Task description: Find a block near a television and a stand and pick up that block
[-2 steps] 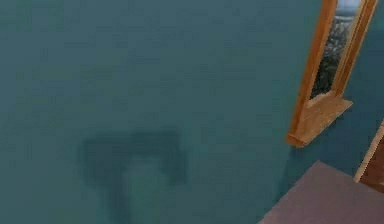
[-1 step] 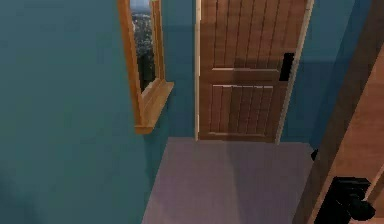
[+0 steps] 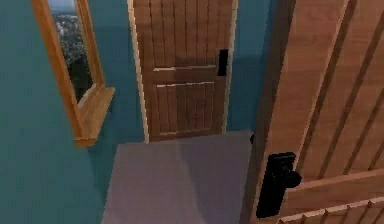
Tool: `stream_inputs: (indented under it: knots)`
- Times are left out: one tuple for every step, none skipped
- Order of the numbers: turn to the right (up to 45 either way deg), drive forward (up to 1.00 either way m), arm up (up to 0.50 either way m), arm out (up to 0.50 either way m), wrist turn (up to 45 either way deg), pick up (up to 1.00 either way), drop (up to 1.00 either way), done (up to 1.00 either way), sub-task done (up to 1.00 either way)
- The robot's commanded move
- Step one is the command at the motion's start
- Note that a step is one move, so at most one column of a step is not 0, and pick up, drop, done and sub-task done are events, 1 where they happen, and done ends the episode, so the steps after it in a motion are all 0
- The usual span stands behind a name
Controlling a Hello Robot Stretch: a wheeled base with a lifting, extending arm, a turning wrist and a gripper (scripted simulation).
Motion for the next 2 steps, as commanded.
stream_inputs:
  knots:
    - [0.0, 0.35, 0.0, 0.0, 0.0, 0.0, 0.0, 0.0, 0.0]
    - [-9.0, 0.0, 0.0, 0.0, 0.0, 0.0, 0.0, 0.0, 0.0]
